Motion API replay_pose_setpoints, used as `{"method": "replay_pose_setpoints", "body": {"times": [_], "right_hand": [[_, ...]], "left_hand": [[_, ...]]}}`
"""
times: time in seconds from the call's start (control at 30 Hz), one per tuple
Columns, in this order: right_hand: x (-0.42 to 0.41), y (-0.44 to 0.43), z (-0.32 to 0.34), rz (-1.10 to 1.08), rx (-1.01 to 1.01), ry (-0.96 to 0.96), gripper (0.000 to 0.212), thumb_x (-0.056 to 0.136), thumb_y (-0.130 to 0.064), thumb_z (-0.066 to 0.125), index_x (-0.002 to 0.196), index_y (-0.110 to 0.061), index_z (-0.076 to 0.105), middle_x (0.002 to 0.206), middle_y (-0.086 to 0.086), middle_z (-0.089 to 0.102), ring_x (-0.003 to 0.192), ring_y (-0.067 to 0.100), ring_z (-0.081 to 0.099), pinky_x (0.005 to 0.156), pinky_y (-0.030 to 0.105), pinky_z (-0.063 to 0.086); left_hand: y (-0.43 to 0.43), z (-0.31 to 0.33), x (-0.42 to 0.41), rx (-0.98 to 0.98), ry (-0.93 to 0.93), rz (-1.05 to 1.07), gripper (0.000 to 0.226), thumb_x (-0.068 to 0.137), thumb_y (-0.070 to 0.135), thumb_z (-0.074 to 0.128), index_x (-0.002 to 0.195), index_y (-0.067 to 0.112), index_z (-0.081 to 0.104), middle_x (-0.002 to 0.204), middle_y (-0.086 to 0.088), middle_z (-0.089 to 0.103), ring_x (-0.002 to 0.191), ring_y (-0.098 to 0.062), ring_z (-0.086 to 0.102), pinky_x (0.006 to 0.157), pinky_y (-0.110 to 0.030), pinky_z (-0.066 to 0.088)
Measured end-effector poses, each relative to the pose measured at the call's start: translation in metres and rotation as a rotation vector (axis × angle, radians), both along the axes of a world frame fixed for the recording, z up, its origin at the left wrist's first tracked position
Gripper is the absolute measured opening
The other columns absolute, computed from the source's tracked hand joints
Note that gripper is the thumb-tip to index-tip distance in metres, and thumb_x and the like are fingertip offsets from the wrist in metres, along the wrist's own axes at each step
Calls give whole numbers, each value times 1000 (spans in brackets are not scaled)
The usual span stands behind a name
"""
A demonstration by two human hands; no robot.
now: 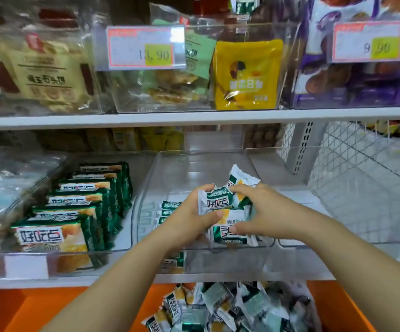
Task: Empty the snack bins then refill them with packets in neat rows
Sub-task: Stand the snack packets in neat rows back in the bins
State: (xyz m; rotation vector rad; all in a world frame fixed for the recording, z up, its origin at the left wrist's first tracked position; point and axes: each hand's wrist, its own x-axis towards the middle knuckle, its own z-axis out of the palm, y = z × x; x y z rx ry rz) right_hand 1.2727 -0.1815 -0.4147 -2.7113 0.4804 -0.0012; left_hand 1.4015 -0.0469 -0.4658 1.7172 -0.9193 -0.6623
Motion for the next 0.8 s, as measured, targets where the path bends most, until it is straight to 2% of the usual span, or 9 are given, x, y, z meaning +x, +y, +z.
{"method": "replay_pose_setpoints", "body": {"times": [0.1, 0.2, 0.27, 0.37, 0.43, 0.5, 0.57, 0.67, 0.8], "right_hand": [[-4, -5, 8, 13, -4, 82, 82, 82, -49, 66, 148, -40, 18, 149, 2, 29, 131, 17, 36, 99, 26, 35], [-6, -7, 12, 29, -35, 114, 74, 87, -47, 62, 147, -41, 20, 148, 0, 31, 128, 15, 38, 95, 25, 35], [-6, -6, 12, 31, -54, 106, 71, 89, -44, 61, 148, -40, 21, 149, -2, 30, 128, 14, 37, 92, 23, 34], [-6, -5, 12, 16, -110, 88, 65, 92, -41, 57, 147, -43, 22, 146, -5, 33, 120, 14, 42, 88, 25, 37], [-7, -5, 11, -7, -167, 58, 56, 94, -41, 54, 143, -45, 28, 139, -6, 39, 111, 15, 44, 87, 29, 40], [-8, -7, 9, -40, -184, -11, 45, 95, -39, 51, 138, -46, 38, 132, -7, 46, 113, 16, 44, 87, 31, 41], [-8, -11, 4, -51, -130, -131, 34, 97, -34, 49, 130, -43, 51, 122, -10, 55, 116, 15, 45, 84, 29, 39], [-9, -13, 3, -57, 33, -287, 25, 97, -22, 51, 110, -34, 68, 109, -19, 65, 98, -1, 54, 76, 15, 37], [-20, -7, 9, -34, 194, -431, 27, 95, -19, 54, 95, -42, 67, 102, -29, 62, 98, -4, 58, 77, 10, 41]], "left_hand": [[-5, -2, 5, 24, 28, -24, 47, 90, 22, 66, 130, 33, 45, 113, 9, 67, 100, -10, 66, 87, -36, 55], [-5, 0, 5, 31, 98, -19, 36, 93, 21, 61, 126, 31, 50, 109, 4, 70, 90, -12, 69, 58, -23, 53], [-6, 0, 5, 52, 112, 14, 29, 95, 22, 58, 122, 30, 53, 106, 2, 71, 87, -14, 70, 53, -20, 48], [-5, -1, 4, 61, 171, 76, 19, 95, 20, 58, 114, 23, 58, 100, -2, 72, 78, -15, 70, 55, -26, 53], [-5, -1, 5, 56, 213, 97, 15, 94, 18, 59, 109, 21, 60, 103, -7, 71, 85, -22, 71, 67, -37, 60], [-5, 0, 4, 59, 201, 115, 11, 93, 21, 61, 104, 21, 61, 107, -7, 70, 91, -24, 68, 77, -42, 59], [-4, 2, 2, 37, 160, 147, 11, 92, 25, 62, 100, 18, 63, 96, -2, 71, 84, -18, 66, 83, -46, 57], [0, 6, 0, 6, 31, 223, 20, 90, 34, 63, 99, 16, 64, 84, 5, 66, 77, -16, 60, 88, -51, 54], [14, 16, -10, -86, -120, 279, 8, 90, 35, 62, 97, 37, 57, 90, 6, 67, 85, -15, 65, 81, -42, 57]]}}
